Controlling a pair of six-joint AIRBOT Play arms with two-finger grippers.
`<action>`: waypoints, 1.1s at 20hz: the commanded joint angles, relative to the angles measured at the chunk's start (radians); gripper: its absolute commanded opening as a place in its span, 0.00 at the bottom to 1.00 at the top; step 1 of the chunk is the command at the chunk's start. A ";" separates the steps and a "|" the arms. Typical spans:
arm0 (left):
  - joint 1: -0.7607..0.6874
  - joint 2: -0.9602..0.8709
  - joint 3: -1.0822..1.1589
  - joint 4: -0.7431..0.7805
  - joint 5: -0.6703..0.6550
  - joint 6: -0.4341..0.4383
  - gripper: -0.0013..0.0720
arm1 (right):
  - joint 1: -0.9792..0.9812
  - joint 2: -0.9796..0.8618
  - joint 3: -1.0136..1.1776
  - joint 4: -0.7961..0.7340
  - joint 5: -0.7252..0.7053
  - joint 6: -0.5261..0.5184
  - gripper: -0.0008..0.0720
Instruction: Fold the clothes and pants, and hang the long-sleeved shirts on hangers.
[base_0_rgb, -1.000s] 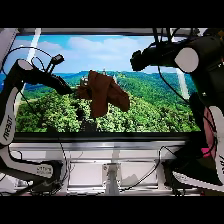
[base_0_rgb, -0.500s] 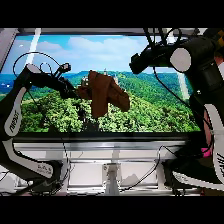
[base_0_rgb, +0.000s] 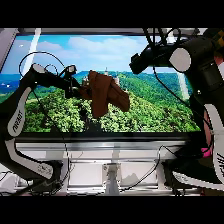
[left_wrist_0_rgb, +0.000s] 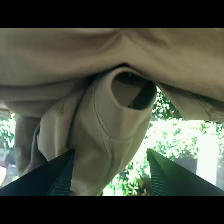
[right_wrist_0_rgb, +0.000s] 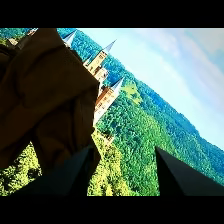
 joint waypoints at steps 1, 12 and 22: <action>-0.009 -0.001 0.000 -0.003 0.007 0.025 0.67 | 0.000 0.000 0.000 0.000 -0.014 0.001 0.59; -0.038 -0.062 -0.001 -0.094 0.015 0.026 0.06 | 0.000 -0.005 0.000 0.018 -0.039 0.006 0.59; 0.016 0.207 0.000 -0.170 0.007 -0.313 0.04 | 0.000 -0.071 -0.124 0.129 0.051 0.009 0.59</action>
